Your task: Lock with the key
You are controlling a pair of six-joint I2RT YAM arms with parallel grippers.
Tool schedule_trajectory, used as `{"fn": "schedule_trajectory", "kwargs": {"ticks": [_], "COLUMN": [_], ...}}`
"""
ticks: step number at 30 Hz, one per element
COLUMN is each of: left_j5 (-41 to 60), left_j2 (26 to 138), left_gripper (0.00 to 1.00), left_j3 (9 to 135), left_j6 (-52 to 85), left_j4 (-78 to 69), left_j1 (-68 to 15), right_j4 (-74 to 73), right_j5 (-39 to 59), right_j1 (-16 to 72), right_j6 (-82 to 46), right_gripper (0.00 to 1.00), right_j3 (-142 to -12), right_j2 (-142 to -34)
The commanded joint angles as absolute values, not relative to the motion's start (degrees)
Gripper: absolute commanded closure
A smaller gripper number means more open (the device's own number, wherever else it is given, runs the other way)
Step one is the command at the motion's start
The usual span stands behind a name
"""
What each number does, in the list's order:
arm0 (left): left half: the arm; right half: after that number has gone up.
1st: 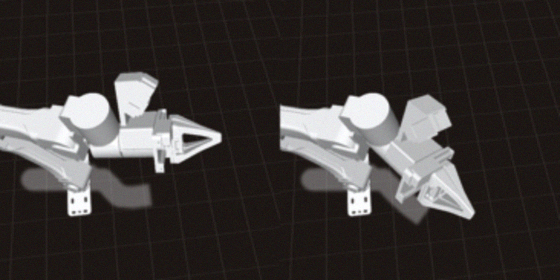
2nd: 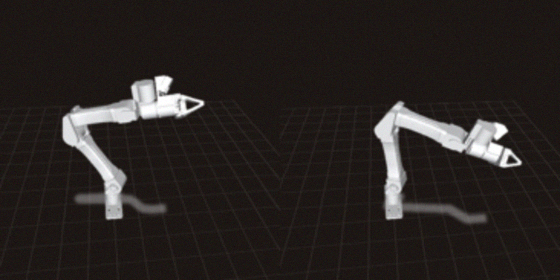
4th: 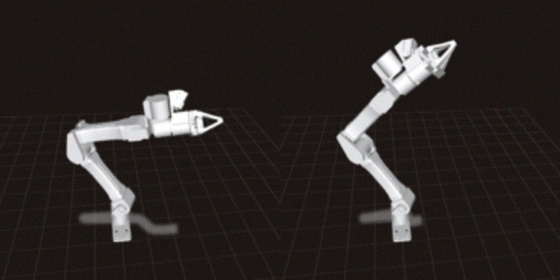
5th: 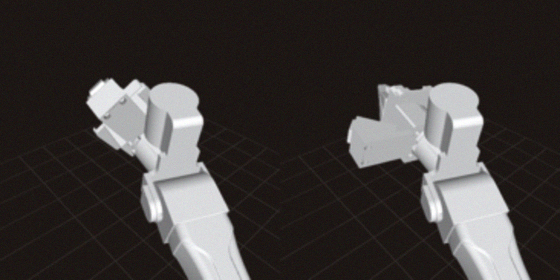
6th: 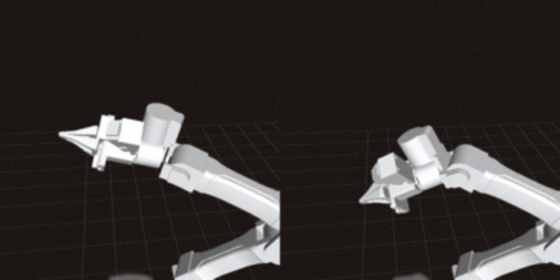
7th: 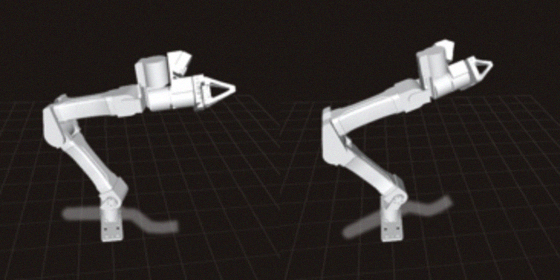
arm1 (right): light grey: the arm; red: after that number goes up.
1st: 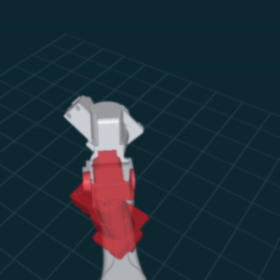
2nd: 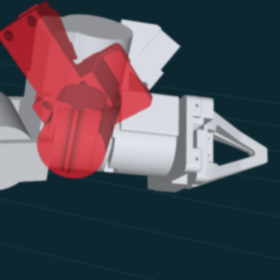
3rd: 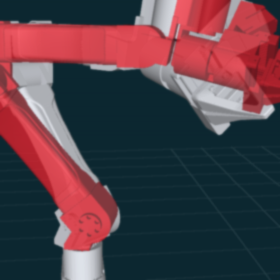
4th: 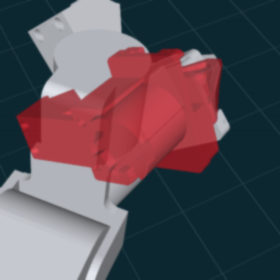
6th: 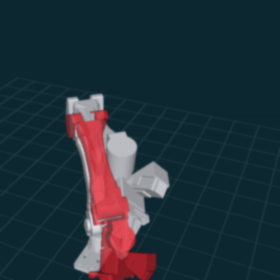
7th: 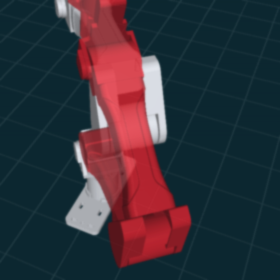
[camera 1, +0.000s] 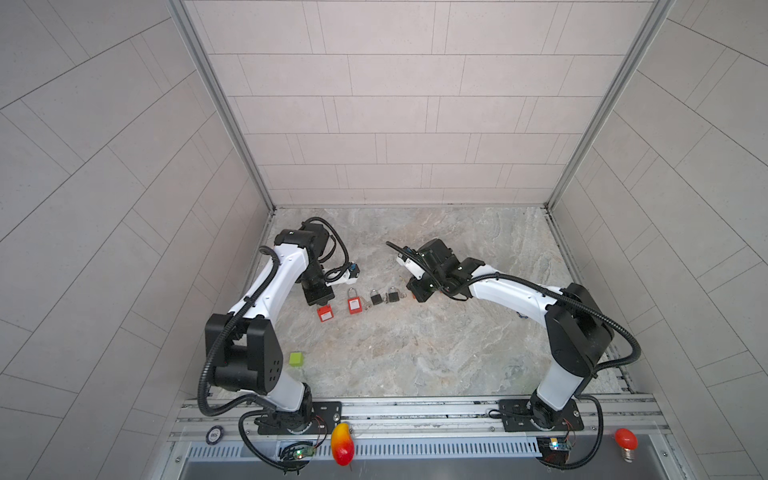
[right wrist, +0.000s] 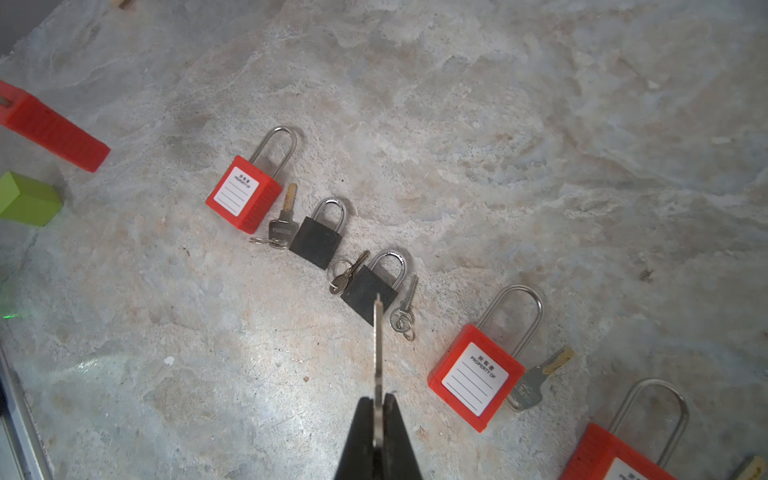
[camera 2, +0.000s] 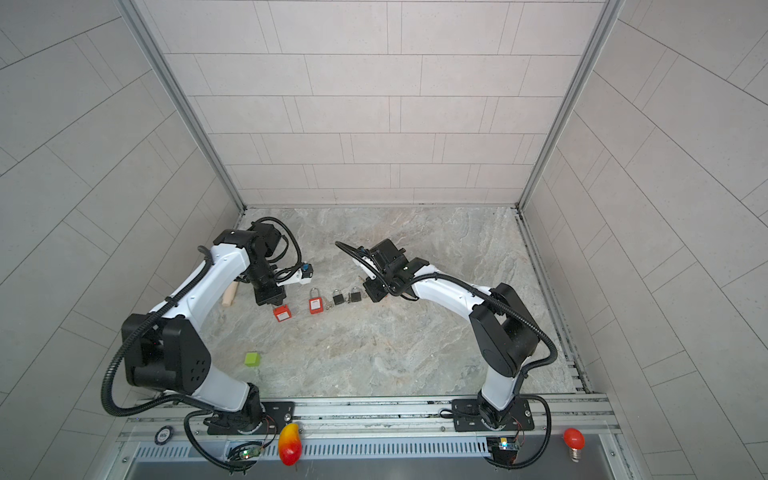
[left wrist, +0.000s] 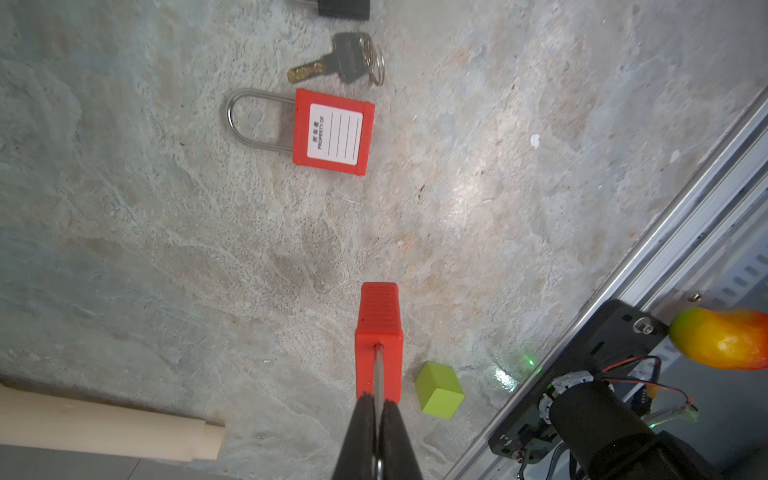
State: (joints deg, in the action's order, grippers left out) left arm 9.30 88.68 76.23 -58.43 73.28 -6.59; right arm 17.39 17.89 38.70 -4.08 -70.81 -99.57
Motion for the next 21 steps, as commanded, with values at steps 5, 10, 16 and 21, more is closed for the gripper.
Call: {"fn": "schedule_trajectory", "kwargs": {"ticks": [5,10,16,21], "left_j5": [10.27,10.90,10.95,9.80], "left_j2": [96.14,100.82,105.94,108.51], "left_gripper": [1.00,1.00,1.00,0.86], "left_j3": [78.51,80.49,83.01,83.19], "left_j6": [-62.87,-64.56,-65.10,-65.25], "left_j4": [75.73,75.47,74.91,72.80], "left_j1": [-6.24,-6.28,-6.24,-5.48], "right_j4": [15.53,15.07,14.34,13.20], "right_j5": [15.81,15.13,15.64,16.87], "right_j1": [41.14,41.36,41.65,41.57], "right_j6": [-7.13,-8.42,-9.17,-10.89], "right_gripper": [1.00,1.00,1.00,1.00], "right_j3": [-72.07,-71.65,-71.81,-72.36], "right_j2": [-101.35,-101.39,-102.00,-102.67]}}
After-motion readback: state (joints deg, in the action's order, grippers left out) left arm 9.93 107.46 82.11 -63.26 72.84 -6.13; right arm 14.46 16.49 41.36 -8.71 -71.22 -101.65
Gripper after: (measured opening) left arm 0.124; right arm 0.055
